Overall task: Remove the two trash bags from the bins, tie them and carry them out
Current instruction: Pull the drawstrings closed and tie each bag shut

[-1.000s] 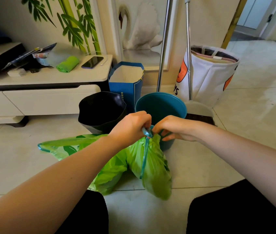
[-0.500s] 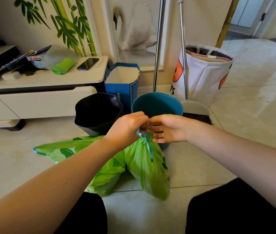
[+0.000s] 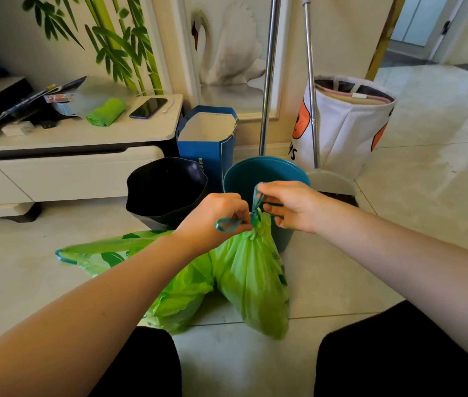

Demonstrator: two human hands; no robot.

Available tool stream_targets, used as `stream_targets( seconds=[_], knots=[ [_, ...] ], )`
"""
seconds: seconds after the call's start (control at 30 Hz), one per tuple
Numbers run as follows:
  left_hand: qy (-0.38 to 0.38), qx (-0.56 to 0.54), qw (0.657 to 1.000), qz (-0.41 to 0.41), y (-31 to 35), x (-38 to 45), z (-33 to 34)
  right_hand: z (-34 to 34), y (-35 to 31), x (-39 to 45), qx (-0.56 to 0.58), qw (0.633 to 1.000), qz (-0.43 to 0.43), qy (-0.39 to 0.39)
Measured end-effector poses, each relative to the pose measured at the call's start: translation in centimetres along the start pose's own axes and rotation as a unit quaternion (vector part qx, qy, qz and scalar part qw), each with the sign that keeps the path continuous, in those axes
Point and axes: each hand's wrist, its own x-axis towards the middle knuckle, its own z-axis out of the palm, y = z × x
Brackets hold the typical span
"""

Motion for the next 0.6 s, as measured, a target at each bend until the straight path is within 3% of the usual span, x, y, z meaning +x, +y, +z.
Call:
stream_targets(
  seconds=[0.23, 0.6],
  knots=[
    [-0.027, 0.013, 0.999, 0.022, -0.4, -0.6, -0.5, -1.6, -0.8, 0.3, 0.04, 0.996, -0.075, -0.019],
    [-0.057, -0.075, 0.995, -0.03, -0.8, -0.9, -1.7, -2.5, -0.4, 1.6, 0.089, 0.992, -0.089, 0.003]
  ],
)
